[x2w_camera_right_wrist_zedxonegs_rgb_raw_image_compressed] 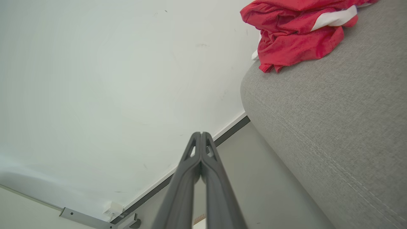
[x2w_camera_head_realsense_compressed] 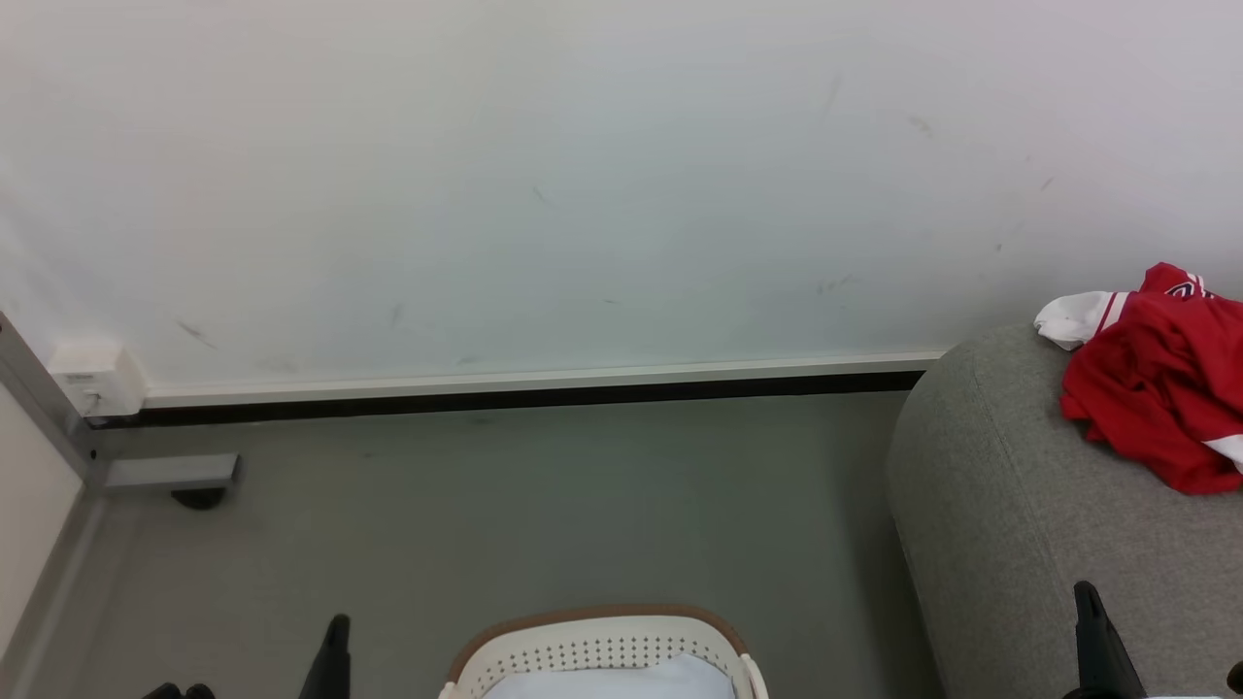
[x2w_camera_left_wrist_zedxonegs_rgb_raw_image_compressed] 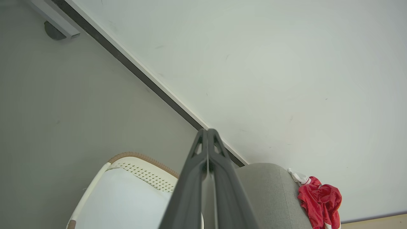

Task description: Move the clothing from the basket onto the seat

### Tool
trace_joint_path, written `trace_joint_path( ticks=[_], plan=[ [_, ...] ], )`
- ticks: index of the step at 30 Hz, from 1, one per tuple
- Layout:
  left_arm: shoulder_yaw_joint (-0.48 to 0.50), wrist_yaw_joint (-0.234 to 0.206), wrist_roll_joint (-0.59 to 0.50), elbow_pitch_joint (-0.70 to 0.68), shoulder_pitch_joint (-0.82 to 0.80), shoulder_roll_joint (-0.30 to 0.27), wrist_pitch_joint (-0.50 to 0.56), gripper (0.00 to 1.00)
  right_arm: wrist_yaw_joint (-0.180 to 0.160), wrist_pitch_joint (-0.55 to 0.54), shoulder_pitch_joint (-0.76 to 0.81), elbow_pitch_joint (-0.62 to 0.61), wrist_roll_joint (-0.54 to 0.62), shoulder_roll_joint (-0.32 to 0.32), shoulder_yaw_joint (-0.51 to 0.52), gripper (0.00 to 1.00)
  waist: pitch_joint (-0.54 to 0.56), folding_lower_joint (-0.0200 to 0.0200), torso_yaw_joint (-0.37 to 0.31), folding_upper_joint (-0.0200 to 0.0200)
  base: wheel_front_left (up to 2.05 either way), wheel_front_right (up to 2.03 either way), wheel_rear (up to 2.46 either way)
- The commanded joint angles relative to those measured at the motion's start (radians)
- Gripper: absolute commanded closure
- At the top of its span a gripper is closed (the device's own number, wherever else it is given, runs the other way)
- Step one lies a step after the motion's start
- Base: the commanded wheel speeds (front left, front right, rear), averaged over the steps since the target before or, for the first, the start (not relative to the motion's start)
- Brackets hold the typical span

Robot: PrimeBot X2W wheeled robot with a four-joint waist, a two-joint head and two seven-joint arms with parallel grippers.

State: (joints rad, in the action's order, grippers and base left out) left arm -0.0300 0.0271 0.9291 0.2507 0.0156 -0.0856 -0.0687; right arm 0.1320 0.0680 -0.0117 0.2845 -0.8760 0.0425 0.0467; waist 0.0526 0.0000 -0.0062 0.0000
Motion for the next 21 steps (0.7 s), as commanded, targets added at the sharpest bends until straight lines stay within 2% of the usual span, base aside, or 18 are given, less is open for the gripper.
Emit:
trace_joint_path(
  ticks=[1,21],
  plan=[
    [0.011,0.007,0.031,-0.011,-0.027,-0.004,0.008,1.00,-0.001,-0.007,-0.024,-0.017,-0.029,0.008,0.007,1.00,-0.001,0.0000,0.000,0.0000,0.00,0.00,0.00],
    [0.056,0.040,0.246,-0.010,-0.061,0.009,0.067,1.00,-0.001,-0.066,-0.052,-0.025,-0.262,0.009,0.027,1.00,-0.015,0.0000,0.002,0.0000,0.00,0.00,0.00]
  ],
)
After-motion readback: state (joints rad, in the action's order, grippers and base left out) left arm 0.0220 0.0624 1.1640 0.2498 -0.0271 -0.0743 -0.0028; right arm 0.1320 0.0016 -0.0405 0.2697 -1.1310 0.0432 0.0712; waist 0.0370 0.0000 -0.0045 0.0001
